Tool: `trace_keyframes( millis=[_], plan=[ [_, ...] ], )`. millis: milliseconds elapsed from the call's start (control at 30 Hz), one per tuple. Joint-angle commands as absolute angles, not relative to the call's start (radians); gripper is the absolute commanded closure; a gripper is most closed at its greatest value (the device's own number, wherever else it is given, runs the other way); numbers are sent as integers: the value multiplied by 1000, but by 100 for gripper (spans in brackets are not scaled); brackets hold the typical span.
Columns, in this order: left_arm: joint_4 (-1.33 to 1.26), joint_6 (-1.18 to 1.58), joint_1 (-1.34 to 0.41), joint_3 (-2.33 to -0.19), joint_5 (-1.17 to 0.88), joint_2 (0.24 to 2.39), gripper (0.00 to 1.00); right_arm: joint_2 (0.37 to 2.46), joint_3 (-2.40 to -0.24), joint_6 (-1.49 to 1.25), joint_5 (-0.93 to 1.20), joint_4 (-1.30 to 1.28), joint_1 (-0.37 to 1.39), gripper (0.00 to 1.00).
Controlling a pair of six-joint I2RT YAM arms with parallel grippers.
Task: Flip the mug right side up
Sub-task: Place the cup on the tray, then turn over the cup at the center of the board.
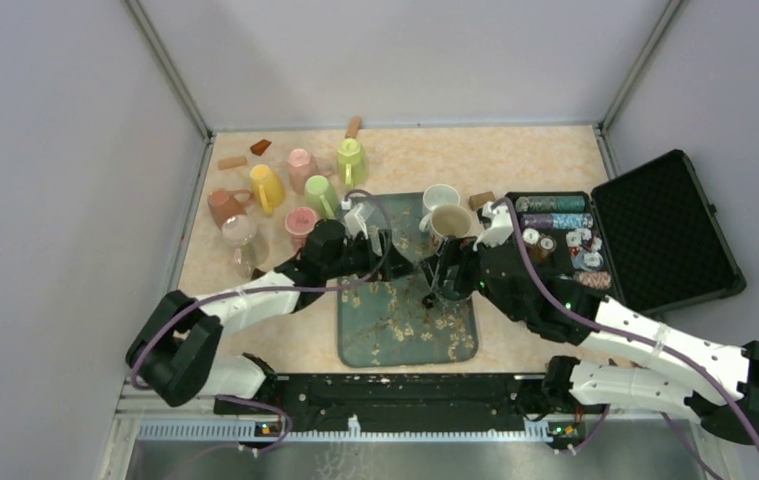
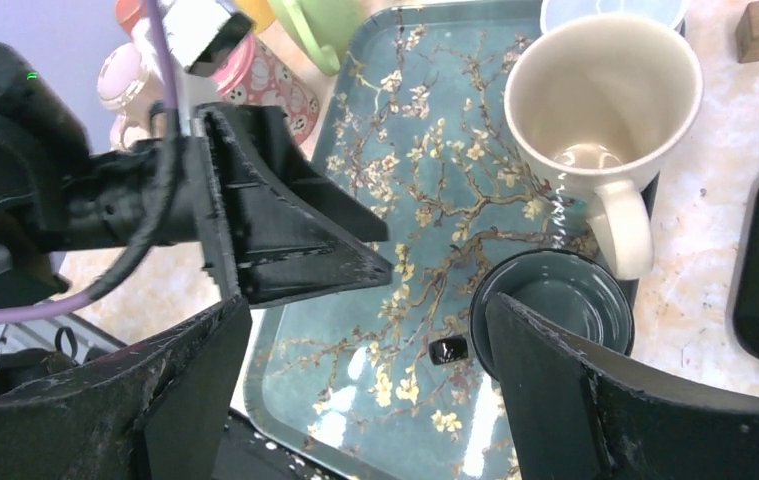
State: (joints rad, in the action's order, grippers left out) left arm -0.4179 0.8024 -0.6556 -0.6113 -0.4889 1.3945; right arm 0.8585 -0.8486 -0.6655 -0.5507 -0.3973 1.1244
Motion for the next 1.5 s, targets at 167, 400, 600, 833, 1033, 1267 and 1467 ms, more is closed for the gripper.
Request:
trace_keyframes(
  millis=[167, 400, 600, 833, 1033, 1267, 1467],
  plan=[
    [153, 558, -587, -701, -61, 1079, 8, 996, -935, -578, -202, -257, 925, 8],
    [373, 511, -529, -770, 200, 987, 4, 1114, -1018, -508, -44, -244, 861, 6],
    [382, 470, -437, -756, 268, 1006, 2, 1157, -1040, -483, 55, -244, 831, 4],
    [316, 439, -344, -738, 220, 1066, 2, 1165, -1025, -472, 104, -247, 819, 3],
    [282, 451, -282, -725, 161, 1124, 2, 1164, -1005, -485, 115, -225, 818, 3],
    [239, 474, -278, -718, 148, 1178, 21, 1180, -996, -482, 125, -210, 814, 3],
    [229, 495, -278, -742, 108, 1257, 44, 1187, -996, -476, 138, -209, 805, 4]
  ],
)
